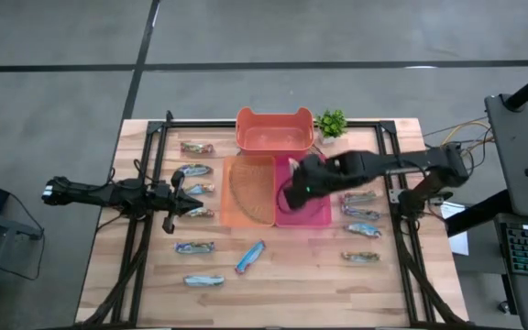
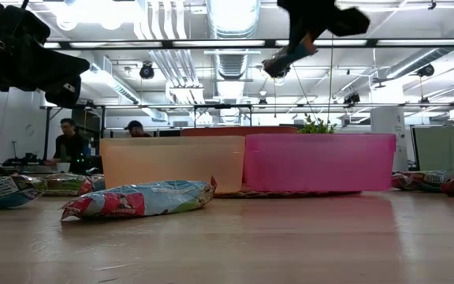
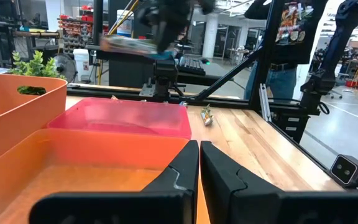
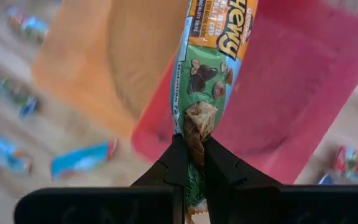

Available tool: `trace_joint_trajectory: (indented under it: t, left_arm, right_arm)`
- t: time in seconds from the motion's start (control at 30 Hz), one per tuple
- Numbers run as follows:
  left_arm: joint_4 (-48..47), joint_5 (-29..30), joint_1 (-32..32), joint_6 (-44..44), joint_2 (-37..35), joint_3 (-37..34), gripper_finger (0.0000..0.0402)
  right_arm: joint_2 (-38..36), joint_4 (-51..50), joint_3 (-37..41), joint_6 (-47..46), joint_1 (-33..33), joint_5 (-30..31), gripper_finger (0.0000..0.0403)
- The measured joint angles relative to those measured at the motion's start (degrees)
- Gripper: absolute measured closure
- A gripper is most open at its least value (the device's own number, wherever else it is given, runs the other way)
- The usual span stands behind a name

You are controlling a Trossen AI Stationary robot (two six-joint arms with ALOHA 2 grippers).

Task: Pick and place Granola Bars by type
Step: Put the yellow granola bar into the orange bin

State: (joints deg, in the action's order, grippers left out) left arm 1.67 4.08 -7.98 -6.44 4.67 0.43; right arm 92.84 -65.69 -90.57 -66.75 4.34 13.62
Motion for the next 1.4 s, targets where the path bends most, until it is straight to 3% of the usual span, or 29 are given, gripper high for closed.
trace_joint_trajectory:
  t: [0.27, 0.73, 1.23, 1.4]
  left_arm:
    - [0.0, -0.01, 0.01, 0.0, 0.0, -0.02, 0.0401]
    - [0.0, -0.01, -0.01, 0.0, 0.0, -0.02, 0.0401]
    - [0.01, 0.01, 0.0, 0.0, -0.02, -0.01, 0.0401]
    - [0.0, 0.01, 0.0, 0.0, -0.02, -0.01, 0.0401]
  right_arm:
    - [0.0, 6.87, 3.42, 3.72, -9.6, -1.51, 0.0386]
    - [1.45, 14.24, 6.91, 7.5, -20.75, -2.84, 0.0386]
    - [10.28, 14.49, -0.79, 10.69, -28.56, -5.15, 0.0388]
    - [14.62, 9.86, -6.05, 12.43, -30.5, -5.35, 0.039]
